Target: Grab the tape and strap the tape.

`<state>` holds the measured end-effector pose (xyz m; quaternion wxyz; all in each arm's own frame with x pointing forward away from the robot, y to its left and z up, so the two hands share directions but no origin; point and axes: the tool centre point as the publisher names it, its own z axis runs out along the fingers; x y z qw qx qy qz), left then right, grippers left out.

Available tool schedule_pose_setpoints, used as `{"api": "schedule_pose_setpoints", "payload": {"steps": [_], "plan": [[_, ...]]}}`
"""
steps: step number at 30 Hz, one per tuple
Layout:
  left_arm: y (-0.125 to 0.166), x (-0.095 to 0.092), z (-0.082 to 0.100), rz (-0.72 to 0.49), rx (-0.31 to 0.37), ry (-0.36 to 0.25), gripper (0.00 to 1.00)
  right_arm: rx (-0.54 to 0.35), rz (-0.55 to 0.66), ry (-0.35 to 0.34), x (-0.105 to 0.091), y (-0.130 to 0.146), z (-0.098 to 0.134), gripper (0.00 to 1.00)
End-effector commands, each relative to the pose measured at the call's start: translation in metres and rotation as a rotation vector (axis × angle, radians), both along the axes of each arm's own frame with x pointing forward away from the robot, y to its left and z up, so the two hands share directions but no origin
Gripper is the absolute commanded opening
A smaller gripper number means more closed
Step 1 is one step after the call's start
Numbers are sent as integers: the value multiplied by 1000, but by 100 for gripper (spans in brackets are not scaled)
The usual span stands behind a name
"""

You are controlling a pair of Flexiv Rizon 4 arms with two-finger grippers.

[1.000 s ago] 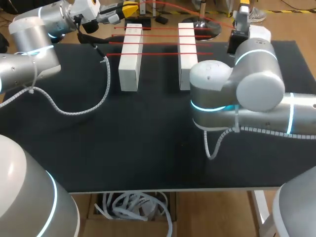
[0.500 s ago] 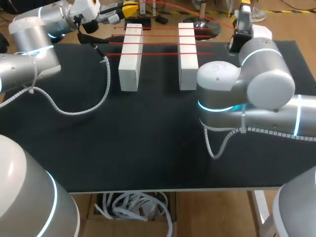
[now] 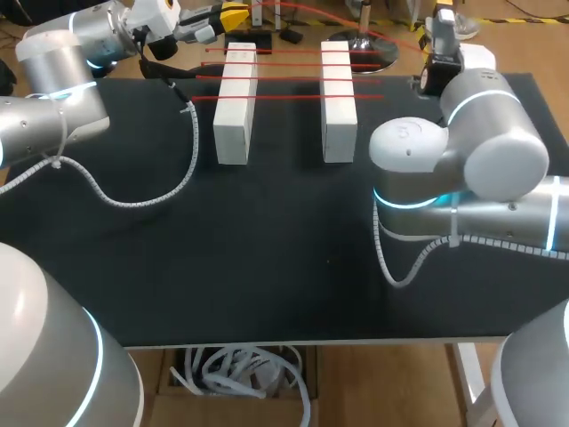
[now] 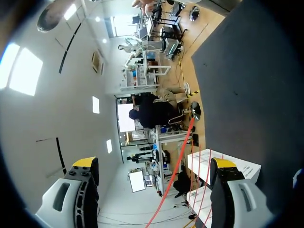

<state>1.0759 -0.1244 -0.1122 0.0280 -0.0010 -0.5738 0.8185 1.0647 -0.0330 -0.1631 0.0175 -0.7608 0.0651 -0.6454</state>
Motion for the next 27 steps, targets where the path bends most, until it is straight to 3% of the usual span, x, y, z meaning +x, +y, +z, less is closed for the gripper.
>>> {"api": "schedule_pose_setpoints", "payload": {"steps": [1, 19, 20, 22, 23, 27], "plan": [[0, 1, -1, -3, -1, -1, 0, 15, -4, -17, 3, -3, 3, 100], [0, 1, -1, -3, -1, -1, 0, 45, -1, -45, 2, 4, 7, 100], [0, 1, -1, -3, -1, -1, 0, 45, -1, -44, 2, 4, 7, 64], [0, 1, -1, -3, -1, -1, 0, 43, -5, -41, 1, 4, 6, 27], [0, 1, -1, -3, -1, -1, 0, 43, -5, -40, 1, 4, 6, 24], [0, 1, -1, -3, -1, -1, 0, 44, -12, -33, -1, 4, 4, 33]]}}
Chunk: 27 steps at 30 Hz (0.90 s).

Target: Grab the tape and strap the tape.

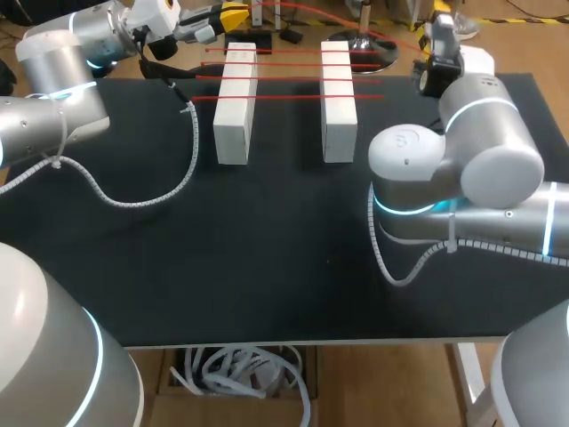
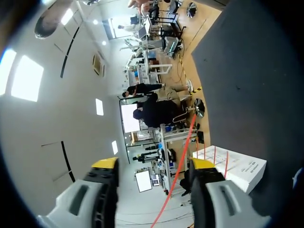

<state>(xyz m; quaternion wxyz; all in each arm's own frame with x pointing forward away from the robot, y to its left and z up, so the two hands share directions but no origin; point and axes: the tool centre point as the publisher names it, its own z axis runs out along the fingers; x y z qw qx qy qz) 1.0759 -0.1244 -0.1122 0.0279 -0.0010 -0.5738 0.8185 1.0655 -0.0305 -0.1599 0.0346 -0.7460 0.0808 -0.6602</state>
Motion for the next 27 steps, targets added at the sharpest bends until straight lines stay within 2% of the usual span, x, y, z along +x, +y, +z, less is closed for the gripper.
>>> {"api": "schedule_pose_setpoints", "payload": {"steps": [1, 2, 3, 4, 9, 10, 12, 14, 16, 21, 26, 27], "plan": [[0, 1, -1, -3, -1, -1, 0, -1, -9, 13, -3, 1, 1, 34], [0, 1, -1, -3, -1, -1, 0, 0, -8, 14, -3, 1, 0, 33], [0, 1, -1, -3, -1, -1, 0, 0, -8, 15, -4, 1, 0, 27], [0, 1, -1, -3, -1, -1, 0, 0, -8, 17, -5, 0, -1, 26], [0, 1, -1, -3, -1, -1, 0, -2, -14, 24, -6, -1, -2, 32], [0, 1, -1, -3, -1, -1, 0, -2, -14, 25, -6, -1, -2, 19], [0, 1, -1, -3, -1, -1, 0, 1, -16, 27, -6, -1, -2, 20], [0, 1, -1, -3, -1, -1, 0, 1, -18, 27, -6, -1, -2, 11], [0, 1, -1, -3, -1, -1, 0, 2, -18, 27, -6, -1, -2, 15], [0, 1, -1, -3, -1, -1, 0, 2, -23, 29, -6, -1, -3, 33], [0, 1, -1, -3, -1, -1, 0, 3, -27, 28, -6, -2, -3, 38], [0, 1, -1, -3, -1, -1, 0, 4, -28, 28, -6, -2, -3, 34]]}}
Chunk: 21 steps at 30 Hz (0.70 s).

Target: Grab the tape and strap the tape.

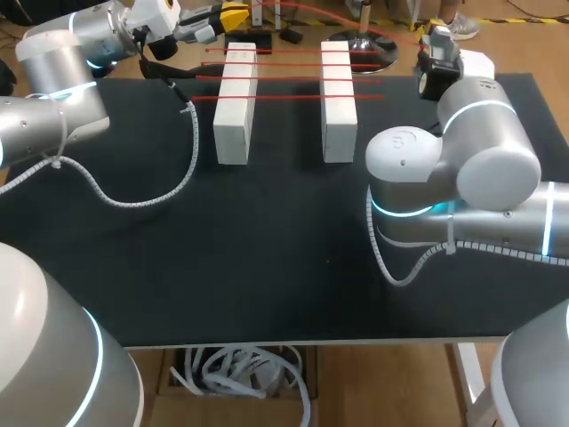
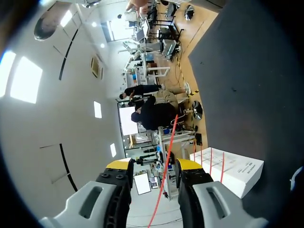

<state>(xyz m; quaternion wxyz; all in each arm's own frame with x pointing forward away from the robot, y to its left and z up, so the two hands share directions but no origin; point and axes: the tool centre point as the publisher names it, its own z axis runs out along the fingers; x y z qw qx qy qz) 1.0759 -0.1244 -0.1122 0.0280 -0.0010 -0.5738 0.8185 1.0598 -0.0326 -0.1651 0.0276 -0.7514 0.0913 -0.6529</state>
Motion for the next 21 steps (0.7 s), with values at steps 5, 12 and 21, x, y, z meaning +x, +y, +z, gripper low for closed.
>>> {"api": "schedule_pose_setpoints", "payload": {"steps": [5, 12, 21], "plan": [[0, 1, -1, -3, -1, -1, 0, -5, -14, 1, 1, -2, 4, 38], [0, 1, -1, -3, -1, -1, 0, -2, -17, -10, 4, -3, 7, 35], [0, 1, -1, -3, -1, -1, 0, -4, -18, -18, 8, -3, 9, 31]]}}
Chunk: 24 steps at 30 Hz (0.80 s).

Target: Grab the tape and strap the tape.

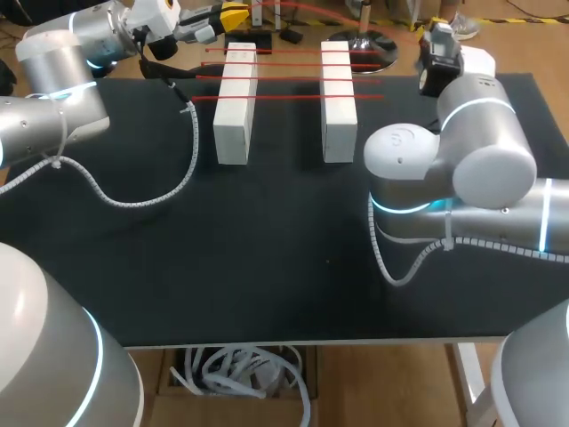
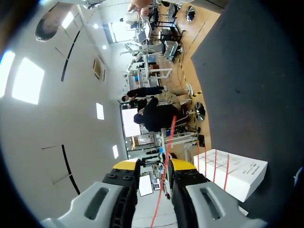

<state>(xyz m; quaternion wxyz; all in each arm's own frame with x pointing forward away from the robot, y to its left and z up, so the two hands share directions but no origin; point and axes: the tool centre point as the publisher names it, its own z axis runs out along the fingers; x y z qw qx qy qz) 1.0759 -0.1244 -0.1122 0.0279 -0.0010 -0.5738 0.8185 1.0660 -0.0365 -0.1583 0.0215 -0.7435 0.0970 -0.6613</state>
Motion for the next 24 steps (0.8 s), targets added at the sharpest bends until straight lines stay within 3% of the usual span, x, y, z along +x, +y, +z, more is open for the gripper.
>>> {"api": "schedule_pose_setpoints", "payload": {"steps": [1, 3, 4, 5, 6, 7, 24], "plan": [[0, 1, -1, -3, -1, -1, 0, -2, 1, 3, 2, 1, 2, 31], [0, 1, -1, -3, -1, -1, 0, -3, 1, 3, 2, 1, 2, 31], [0, 1, -1, -3, -1, -1, 0, -4, 1, 3, 2, 2, 2, 26], [0, 1, -1, -3, -1, -1, 0, -4, 2, 3, 3, 2, 2, 18], [0, 1, -1, -3, -1, -1, 0, -4, 2, 4, 2, 2, 2, 2], [0, 1, -1, -3, -1, -1, 0, -4, 3, 4, 2, 3, 1, 0], [0, 1, -1, -3, -1, -1, 0, -24, -6, 11, -2, 4, -4, 0]]}}
